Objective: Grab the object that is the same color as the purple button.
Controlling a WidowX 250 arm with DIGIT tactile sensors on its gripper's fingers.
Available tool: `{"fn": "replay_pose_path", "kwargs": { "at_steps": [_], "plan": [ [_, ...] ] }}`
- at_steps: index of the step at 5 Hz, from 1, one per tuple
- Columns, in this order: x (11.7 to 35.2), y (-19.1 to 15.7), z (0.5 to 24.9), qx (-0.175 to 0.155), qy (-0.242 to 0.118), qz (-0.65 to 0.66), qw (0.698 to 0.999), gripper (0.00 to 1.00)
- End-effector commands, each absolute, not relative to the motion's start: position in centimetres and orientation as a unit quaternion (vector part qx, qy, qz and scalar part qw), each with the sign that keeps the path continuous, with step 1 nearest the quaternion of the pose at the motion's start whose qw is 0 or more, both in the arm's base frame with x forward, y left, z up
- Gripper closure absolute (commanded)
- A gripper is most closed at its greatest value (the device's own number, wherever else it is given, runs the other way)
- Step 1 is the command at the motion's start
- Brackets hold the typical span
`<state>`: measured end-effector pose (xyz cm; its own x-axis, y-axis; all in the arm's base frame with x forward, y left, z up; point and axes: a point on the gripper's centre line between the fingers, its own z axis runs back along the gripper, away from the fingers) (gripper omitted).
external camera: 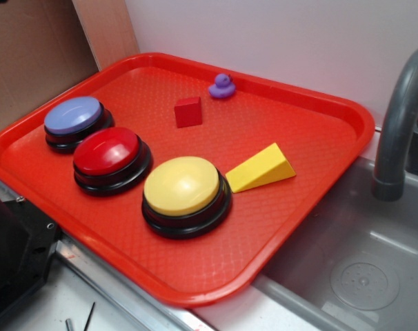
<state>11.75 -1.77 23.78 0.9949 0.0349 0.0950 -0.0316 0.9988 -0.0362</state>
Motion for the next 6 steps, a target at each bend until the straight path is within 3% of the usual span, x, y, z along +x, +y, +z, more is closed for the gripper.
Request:
{"fn": "replay_pose_path", "kwargs": {
  "at_steps": [1, 2, 3, 5, 6],
  "plan": [
    [11.7, -1.8, 23.8, -0.017, -0.048, 0.017, 0.999, 0.00],
    [13.5, -3.1, 22.2, 0.004, -0.098, 0.052, 0.994, 0.00],
    [15.2, -3.5, 21.1, -0.002, -0.112, 0.055, 0.992, 0.00],
    [21.4, -3.5, 16.9, -0.030, -0.186, 0.102, 0.977, 0.00],
    [24.0, -2.5, 15.9, -0.023, -0.183, 0.134, 0.974, 0.00]
  ]
}}
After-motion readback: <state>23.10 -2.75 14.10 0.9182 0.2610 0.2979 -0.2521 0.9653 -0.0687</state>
